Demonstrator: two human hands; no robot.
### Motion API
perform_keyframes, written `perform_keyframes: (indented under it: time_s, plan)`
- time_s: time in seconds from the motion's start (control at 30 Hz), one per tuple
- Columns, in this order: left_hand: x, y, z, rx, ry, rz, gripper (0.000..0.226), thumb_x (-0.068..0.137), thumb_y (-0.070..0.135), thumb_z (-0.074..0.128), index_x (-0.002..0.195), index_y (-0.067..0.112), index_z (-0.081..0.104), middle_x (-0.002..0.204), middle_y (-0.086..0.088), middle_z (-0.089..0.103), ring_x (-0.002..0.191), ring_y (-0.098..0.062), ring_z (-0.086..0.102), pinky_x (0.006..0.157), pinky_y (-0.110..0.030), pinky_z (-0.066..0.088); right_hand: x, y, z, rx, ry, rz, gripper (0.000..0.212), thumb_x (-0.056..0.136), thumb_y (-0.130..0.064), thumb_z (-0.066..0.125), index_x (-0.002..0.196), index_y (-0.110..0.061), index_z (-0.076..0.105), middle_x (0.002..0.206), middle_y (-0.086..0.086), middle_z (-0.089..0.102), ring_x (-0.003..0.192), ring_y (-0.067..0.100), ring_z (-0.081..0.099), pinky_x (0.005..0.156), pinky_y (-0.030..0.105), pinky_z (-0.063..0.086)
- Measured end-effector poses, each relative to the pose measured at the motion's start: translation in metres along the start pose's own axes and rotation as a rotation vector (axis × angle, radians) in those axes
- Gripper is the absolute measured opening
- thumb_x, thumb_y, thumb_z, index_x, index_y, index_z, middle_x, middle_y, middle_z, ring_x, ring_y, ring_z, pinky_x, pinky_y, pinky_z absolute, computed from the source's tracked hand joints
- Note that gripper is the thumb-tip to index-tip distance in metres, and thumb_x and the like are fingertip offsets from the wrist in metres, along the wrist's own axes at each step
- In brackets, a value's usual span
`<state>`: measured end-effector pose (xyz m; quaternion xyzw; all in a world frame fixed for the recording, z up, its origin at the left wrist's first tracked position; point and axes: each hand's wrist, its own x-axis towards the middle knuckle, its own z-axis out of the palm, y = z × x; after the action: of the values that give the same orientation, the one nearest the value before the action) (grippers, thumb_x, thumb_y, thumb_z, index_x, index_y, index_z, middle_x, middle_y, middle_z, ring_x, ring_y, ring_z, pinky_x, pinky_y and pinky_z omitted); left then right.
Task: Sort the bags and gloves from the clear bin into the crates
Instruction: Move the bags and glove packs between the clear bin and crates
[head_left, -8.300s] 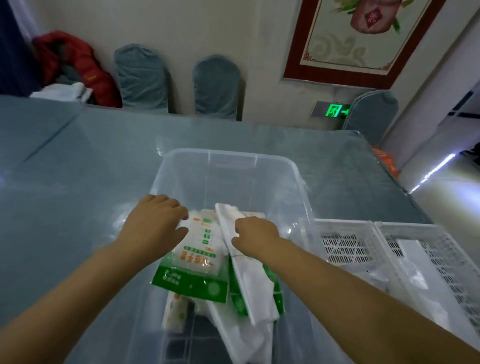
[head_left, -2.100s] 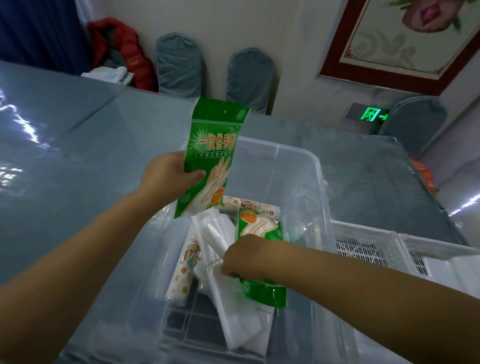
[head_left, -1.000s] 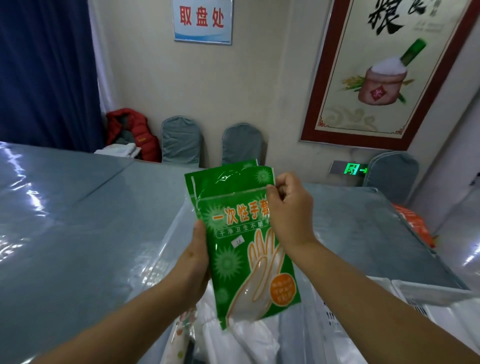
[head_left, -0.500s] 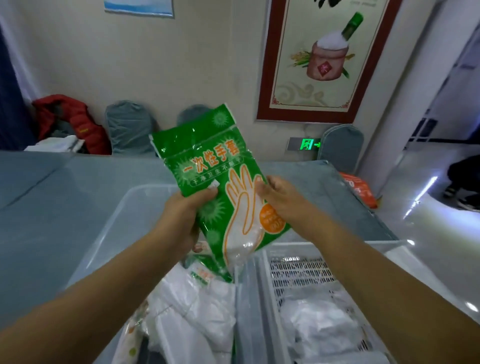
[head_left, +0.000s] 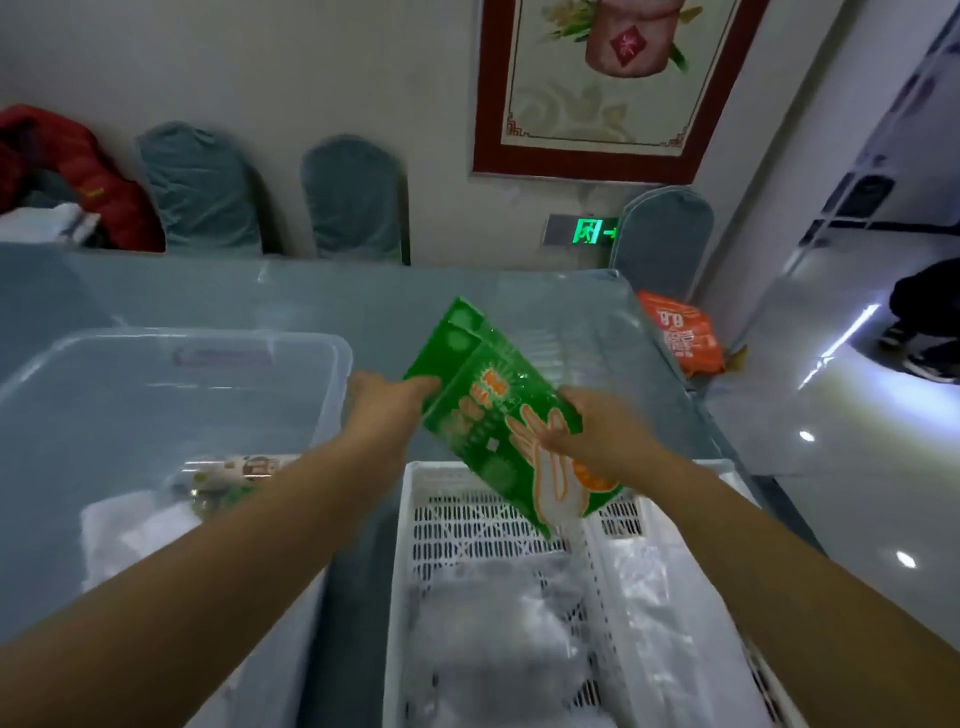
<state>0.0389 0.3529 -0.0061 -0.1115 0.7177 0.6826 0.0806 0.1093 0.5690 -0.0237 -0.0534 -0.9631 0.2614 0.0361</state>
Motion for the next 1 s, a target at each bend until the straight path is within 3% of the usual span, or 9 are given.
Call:
perform_keyframes:
  time_s: [0.07,0.17,0.27,0.37,0.5,0.63,0.73,0.83,1.0]
  plan:
    - [0.010,-0.008,0.013,0.017,0.081,0.009,0.064,0.070,0.019,0.074,0.121,0.002,0.039,0.119,-0.014,0.052,0.097,-0.029,0.058,0.083,-0.044,0.052,0.008,0.023,0.009,-0.163,-0.086,-0.051,0.027,0.080,-0.039,0.066,0.101,-0.027,0.056,0.092,0.000,0.066,0.076,0.017,0.056,0.063,0.031,0.044]
    - [0.019,-0.022,0.024,0.066,0.214,0.022,0.064,0.068,0.017,0.074,0.119,0.005,0.038,0.120,-0.011,0.047,0.087,-0.023,0.057,0.065,-0.035,0.052,0.024,0.040,0.028,-0.294,-0.183,-0.155,0.028,0.080,-0.042,0.064,0.104,-0.030,0.055,0.096,0.000,0.067,0.071,0.016,0.046,0.052,0.027,0.029]
    - [0.024,-0.049,0.027,0.265,0.341,-0.019,0.074,0.068,0.014,0.071,0.129,0.004,0.032,0.133,-0.018,0.037,0.116,-0.034,0.045,0.095,-0.047,0.045,0.041,0.045,0.048,-0.324,-0.338,-0.241,0.031,0.080,-0.040,0.064,0.107,-0.027,0.054,0.101,0.000,0.064,0.078,0.015,0.046,0.051,0.025,0.024]
    - [0.017,-0.080,0.029,0.426,0.398,-0.090,0.076,0.068,0.014,0.071,0.132,0.004,0.031,0.133,-0.018,0.037,0.120,-0.035,0.040,0.101,-0.044,0.039,0.053,0.053,0.065,-0.349,-0.514,-0.294,0.042,0.081,-0.039,0.064,0.119,-0.024,0.051,0.104,0.003,0.060,0.096,0.023,0.056,0.061,0.027,0.033]
    - [0.009,-0.117,0.038,0.586,0.247,-0.073,0.079,0.071,0.018,0.070,0.135,0.004,0.027,0.138,-0.018,0.035,0.128,-0.034,0.033,0.104,-0.039,0.032,0.067,0.061,0.077,-0.386,-0.578,-0.306,0.056,0.081,-0.041,0.064,0.131,-0.025,0.045,0.122,0.005,0.060,0.105,0.026,0.055,0.070,0.029,0.038]
    - [0.000,-0.149,0.046,0.713,0.155,0.042,0.079,0.067,0.027,0.072,0.132,0.009,0.030,0.132,-0.013,0.036,0.125,-0.029,0.036,0.102,-0.034,0.033,0.074,0.060,0.089,-0.489,-0.544,-0.371,0.053,0.081,-0.044,0.064,0.126,-0.022,0.048,0.117,0.007,0.063,0.102,0.029,0.058,0.069,0.031,0.039]
    - [-0.004,-0.166,0.050,0.966,0.213,0.182,0.107,0.067,0.037,0.073,0.143,0.014,0.002,0.150,-0.013,0.013,0.139,-0.030,0.013,0.114,-0.041,0.014,0.074,0.062,0.097,-0.595,-0.456,-0.458,0.050,0.078,-0.050,0.065,0.112,-0.017,0.050,0.107,0.007,0.065,0.094,0.029,0.060,0.070,0.033,0.036]
    - [0.001,-0.171,0.054,1.217,0.133,0.369,0.115,0.065,0.045,0.073,0.144,0.016,-0.005,0.154,-0.016,0.004,0.141,-0.030,0.000,0.115,-0.045,-0.001,0.073,0.065,0.105,-0.663,-0.376,-0.506,0.053,0.075,-0.055,0.065,0.106,-0.015,0.048,0.099,0.006,0.066,0.087,0.028,0.061,0.072,0.035,0.036]
    - [0.017,-0.172,0.053,1.442,-0.067,0.364,0.109,0.069,0.055,0.067,0.146,0.024,-0.005,0.157,-0.009,-0.003,0.143,-0.026,-0.008,0.113,-0.050,-0.008,0.072,0.073,0.111,-0.668,-0.372,-0.541,0.053,0.075,-0.058,0.063,0.102,-0.015,0.046,0.094,0.007,0.065,0.075,0.025,0.056,0.074,0.038,0.039]
